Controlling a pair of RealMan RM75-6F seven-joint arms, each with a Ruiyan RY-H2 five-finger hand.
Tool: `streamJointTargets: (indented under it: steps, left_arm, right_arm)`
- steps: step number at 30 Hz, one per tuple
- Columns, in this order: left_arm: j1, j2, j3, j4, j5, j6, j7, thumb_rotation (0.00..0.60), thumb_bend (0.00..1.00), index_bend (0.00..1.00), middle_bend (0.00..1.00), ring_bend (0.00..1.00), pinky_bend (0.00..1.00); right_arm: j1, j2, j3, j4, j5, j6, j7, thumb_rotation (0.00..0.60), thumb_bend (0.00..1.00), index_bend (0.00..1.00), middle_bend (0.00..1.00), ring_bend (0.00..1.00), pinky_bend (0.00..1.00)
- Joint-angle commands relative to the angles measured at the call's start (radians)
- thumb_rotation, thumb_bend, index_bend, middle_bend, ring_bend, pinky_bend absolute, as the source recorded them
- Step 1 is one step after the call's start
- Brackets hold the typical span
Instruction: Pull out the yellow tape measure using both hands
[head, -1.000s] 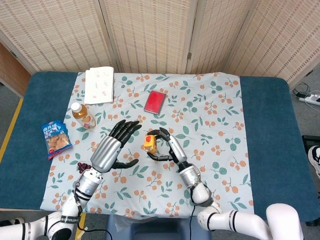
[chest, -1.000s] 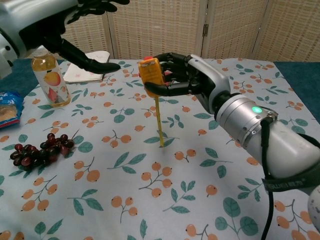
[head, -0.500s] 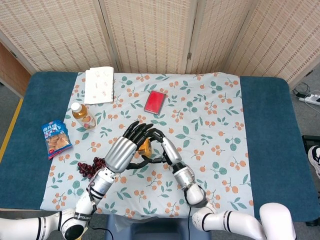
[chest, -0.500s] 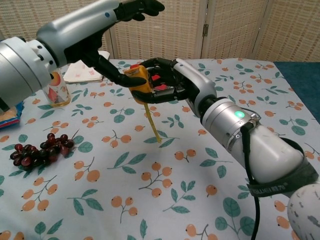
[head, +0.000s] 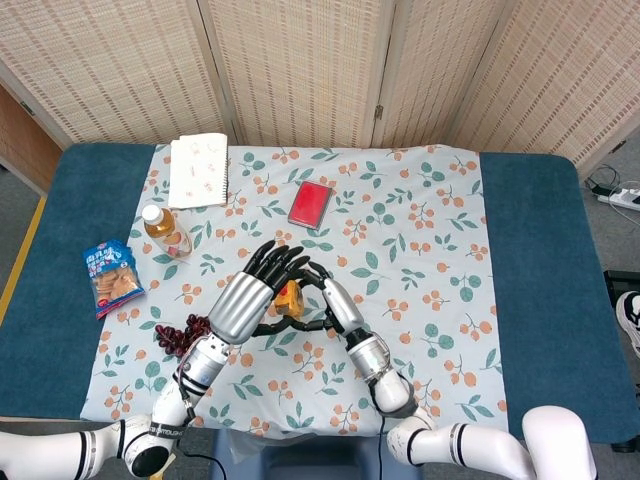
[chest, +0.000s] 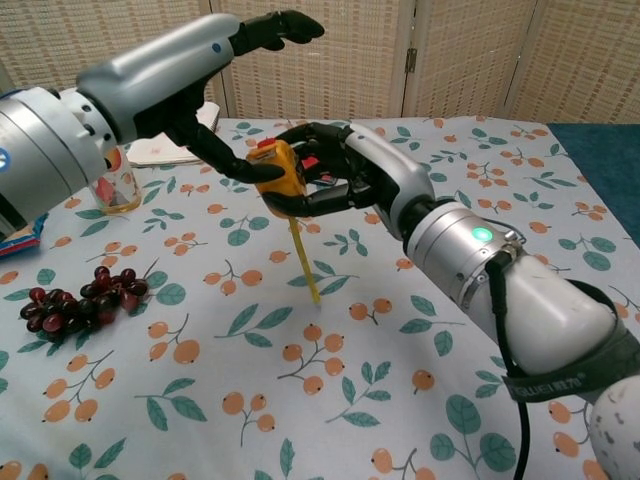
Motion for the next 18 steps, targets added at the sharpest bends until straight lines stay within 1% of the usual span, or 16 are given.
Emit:
streamJointTargets:
  steps: [1, 13, 18]
  left_arm:
    - [-0.001, 0.001, 0.003, 0.003, -0.004, -0.001, 0.000, 0.600, 0.25, 0.13, 0.09, 0.10, 0.00]
    - [-0.008, -0.008, 0.010, 0.023, -0.014, 0.003, -0.003, 0.600, 0.26, 0.13, 0.09, 0.10, 0.00]
    - [-0.009, -0.001, 0.017, 0.029, -0.015, 0.002, 0.001, 0.600, 0.35, 0.14, 0.09, 0.10, 0.00]
  right_arm:
    - [-0.001, 0.001, -0.001, -0.002, 0.001, 0.000, -0.002, 0.600, 0.33, 0.61, 0.51, 0.37, 0.00]
    - [0.000, 0.001, -0.008, -0.008, 0.007, -0.018, -0.017, 0.600, 0.33, 0.61, 0.51, 0.37, 0.00]
    - [-0.002, 0.004, -0.010, -0.009, 0.007, -0.021, -0.023, 0.600, 0.33, 0.61, 0.51, 0.37, 0.00]
